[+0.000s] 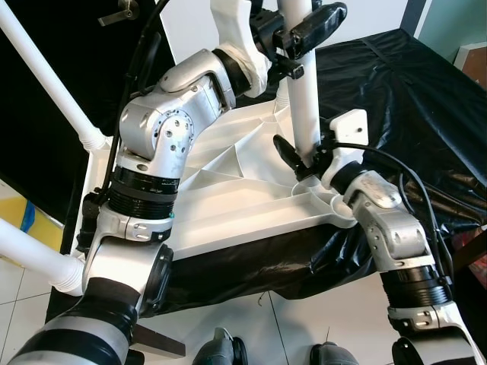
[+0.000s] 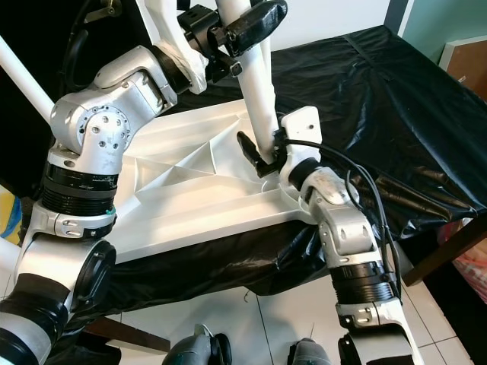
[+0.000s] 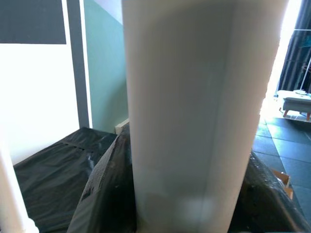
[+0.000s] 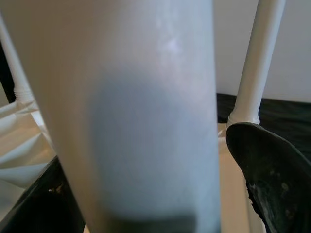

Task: Building children table

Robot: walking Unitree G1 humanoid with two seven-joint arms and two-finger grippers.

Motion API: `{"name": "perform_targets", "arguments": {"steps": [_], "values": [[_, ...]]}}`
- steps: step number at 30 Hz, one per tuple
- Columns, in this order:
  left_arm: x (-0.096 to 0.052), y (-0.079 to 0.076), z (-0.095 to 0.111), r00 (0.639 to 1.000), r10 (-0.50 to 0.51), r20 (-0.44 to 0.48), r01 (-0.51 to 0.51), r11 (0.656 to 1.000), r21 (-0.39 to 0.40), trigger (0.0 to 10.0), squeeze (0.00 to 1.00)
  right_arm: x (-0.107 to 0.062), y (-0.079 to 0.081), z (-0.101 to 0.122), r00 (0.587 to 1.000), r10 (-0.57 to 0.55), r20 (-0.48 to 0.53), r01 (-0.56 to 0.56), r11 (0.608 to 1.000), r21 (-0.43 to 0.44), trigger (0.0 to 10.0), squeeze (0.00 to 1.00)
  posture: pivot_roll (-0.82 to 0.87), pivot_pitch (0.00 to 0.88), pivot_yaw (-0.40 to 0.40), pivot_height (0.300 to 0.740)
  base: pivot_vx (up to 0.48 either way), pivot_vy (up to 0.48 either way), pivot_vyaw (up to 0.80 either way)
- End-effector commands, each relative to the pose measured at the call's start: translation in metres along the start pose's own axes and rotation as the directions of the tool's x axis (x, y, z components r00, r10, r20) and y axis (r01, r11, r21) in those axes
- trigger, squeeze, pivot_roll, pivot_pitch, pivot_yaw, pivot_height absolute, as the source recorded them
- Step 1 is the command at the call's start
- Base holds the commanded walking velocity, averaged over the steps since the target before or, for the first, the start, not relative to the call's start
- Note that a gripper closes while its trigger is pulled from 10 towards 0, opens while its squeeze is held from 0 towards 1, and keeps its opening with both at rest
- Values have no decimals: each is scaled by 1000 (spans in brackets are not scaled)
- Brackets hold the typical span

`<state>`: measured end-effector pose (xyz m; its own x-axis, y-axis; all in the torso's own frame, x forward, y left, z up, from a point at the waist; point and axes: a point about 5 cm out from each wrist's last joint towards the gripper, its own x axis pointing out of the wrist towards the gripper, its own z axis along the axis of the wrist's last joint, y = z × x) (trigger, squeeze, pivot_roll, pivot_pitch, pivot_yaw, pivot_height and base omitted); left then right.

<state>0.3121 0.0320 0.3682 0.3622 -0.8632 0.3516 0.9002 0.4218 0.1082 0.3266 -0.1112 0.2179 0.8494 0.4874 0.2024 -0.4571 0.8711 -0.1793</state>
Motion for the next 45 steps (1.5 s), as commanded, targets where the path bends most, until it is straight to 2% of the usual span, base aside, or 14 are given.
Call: {"name": "perform_targets", "arguments": {"steps": [1, 18, 27, 28, 29, 32, 33, 45], "values": [[1, -13, 5, 988, -155, 26, 154, 988, 30, 10000, 0, 5, 8, -4, 999, 13, -32, -13, 1000, -2, 10000, 0, -53, 59, 90, 740, 0, 0, 0], [1, 0, 0, 991, -133, 30, 132, 990, 45, 10000, 0, 12, 19, -2, 998, -32, -61, 26, 994, -105, 10000, 0, -71, 65, 106, 740, 0, 0, 0], [3, -6, -4, 987, -159, 22, 158, 987, 42, 10000, 0, 11, 19, 2, 998, -40, -47, 33, 991, -127, 10000, 0, -76, 68, 115, 740, 0, 0, 0], [4, -8, -4, 986, -164, 22, 163, 986, 44, 10000, 0, 11, 18, 2, 998, -46, -50, 39, 991, -125, 8863, 0, -75, 68, 116, 740, 0, 0, 0], [4, -9, -4, 986, -168, 23, 166, 985, 45, 10000, 0, 11, 18, 2, 997, -49, -52, 43, 991, -124, 4431, 0, -74, 68, 116, 740, 0, 0, 0], [4, -10, -3, 985, -171, 23, 169, 984, 46, 10000, 0, 11, 18, 1, 997, -54, -56, 47, 991, -122, 4431, 0, -74, 68, 116, 740, 0, 0, 0], [5, -12, -3, 984, -176, 26, 175, 984, 47, 10000, 0, 10, 18, 0, 996, -58, -60, 50, 992, -119, 0, 0, -74, 68, 116, 740, 0, 0, 0], [6, -19, -2, 980, -199, 33, 197, 979, 55, 10000, 0, 12, 13, -4, 989, -111, -99, 103, 991, -89, 0, 0, -71, 60, 115, 740, 0, 0, 0]]}}
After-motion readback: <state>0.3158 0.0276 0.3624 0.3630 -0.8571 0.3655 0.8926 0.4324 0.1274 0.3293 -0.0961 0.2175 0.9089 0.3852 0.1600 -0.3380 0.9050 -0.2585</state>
